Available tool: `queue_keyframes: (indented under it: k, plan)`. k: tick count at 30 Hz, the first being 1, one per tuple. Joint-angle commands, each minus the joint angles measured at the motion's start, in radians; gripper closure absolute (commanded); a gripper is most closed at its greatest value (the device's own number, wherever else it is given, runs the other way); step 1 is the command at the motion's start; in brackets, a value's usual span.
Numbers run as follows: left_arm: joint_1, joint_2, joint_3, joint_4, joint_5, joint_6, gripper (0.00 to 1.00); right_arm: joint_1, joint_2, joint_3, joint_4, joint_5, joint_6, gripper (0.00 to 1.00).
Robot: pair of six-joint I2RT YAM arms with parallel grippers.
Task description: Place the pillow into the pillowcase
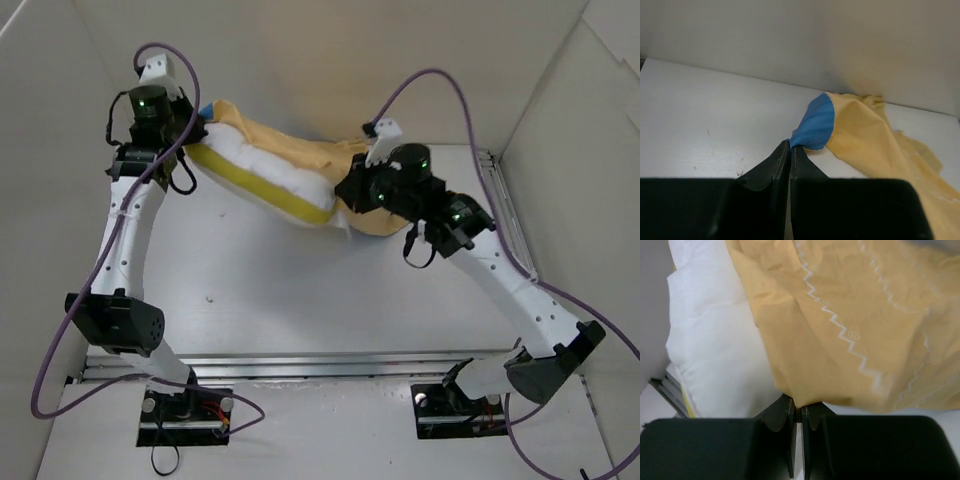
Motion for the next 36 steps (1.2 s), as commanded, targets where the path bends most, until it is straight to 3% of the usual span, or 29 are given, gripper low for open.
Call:
queue_keyframes:
  k: [1, 2, 5, 8, 11, 16, 18, 20, 21, 22, 23, 24, 26, 28, 29, 30, 32, 33, 34, 36]
  plan:
    - [0.057, 0.028, 0.317, -0.154, 0.138, 0.048, 1.0, -0.102, 0.018, 0.252, 0.062, -0.208, -0.048, 1.0]
    - [0.057, 0.051, 0.458, -0.189, 0.146, 0.048, 1.0, -0.128, 0.038, 0.352, 0.042, -0.228, -0.046, 1.0]
    - [0.057, 0.076, 0.58, -0.251, 0.098, 0.048, 1.0, -0.152, 0.021, 0.507, -0.004, -0.289, -0.048, 1.0]
    - [0.089, -0.013, 0.507, -0.179, 0.048, 0.008, 1.0, -0.186, 0.0, 0.627, -0.007, -0.236, -0.065, 1.0]
    - [0.184, -0.128, 0.415, -0.038, 0.089, -0.09, 1.0, -0.285, 0.049, 0.74, -0.01, -0.205, -0.063, 1.0]
    - [0.194, -0.11, 0.572, -0.021, 0.124, -0.1, 1.0, -0.448, 0.203, 0.849, -0.009, -0.381, 0.026, 1.0]
    - [0.203, -0.16, 0.539, 0.029, 0.082, -0.109, 1.0, -0.52, 0.233, 0.865, -0.007, -0.415, 0.053, 1.0]
    - [0.203, -0.284, 0.285, 0.2, -0.094, -0.15, 1.0, -0.565, 0.253, 0.844, 0.002, -0.434, 0.058, 1.0]
    - [0.203, -0.304, 0.181, 0.235, -0.124, -0.17, 1.0, -0.57, 0.259, 0.822, 0.011, -0.424, 0.055, 1.0]
    - [0.203, -0.258, 0.201, 0.232, -0.127, -0.17, 1.0, -0.576, 0.279, 0.816, 0.022, -0.412, 0.053, 1.0]
    - [0.203, -0.205, 0.276, 0.098, -0.095, -0.149, 1.0, -0.582, 0.293, 0.81, 0.028, -0.415, 0.069, 1.0]
    - [0.203, -0.134, 0.475, 0.0, -0.077, -0.135, 1.0, -0.59, 0.308, 0.81, 0.03, -0.436, 0.075, 1.0]
    - [0.163, 0.026, 0.613, -0.177, -0.032, -0.114, 1.0, -0.57, 0.348, 0.799, 0.037, -0.47, 0.069, 1.0]
    - [0.11, 0.003, 0.526, -0.133, 0.003, -0.13, 1.0, -0.469, 0.36, 0.8, 0.04, -0.386, 0.027, 1.0]
    - [0.087, -0.025, 0.446, 0.028, 0.024, -0.133, 1.0, -0.435, 0.368, 0.832, 0.045, -0.366, 0.011, 1.0]
    - [0.057, -0.048, 0.369, 0.084, 0.023, -0.123, 1.0, -0.403, 0.4, 0.872, 0.045, -0.365, 0.006, 1.0]
    - [-0.024, -0.018, 0.463, 0.02, -0.044, -0.069, 1.0, -0.353, 0.434, 0.985, 0.045, -0.389, 0.023, 1.0]
    - [-0.033, 0.01, 0.614, -0.031, -0.052, -0.027, 1.0, -0.356, 0.449, 1.016, 0.042, -0.394, 0.027, 1.0]
    - [-0.033, 0.039, 0.661, -0.085, -0.116, -0.008, 1.0, -0.37, 0.443, 1.029, 0.042, -0.394, 0.038, 1.0]
    - [0.0, -0.016, 0.634, -0.087, -0.171, -0.001, 1.0, -0.407, 0.368, 0.994, 0.045, -0.394, 0.026, 1.0]
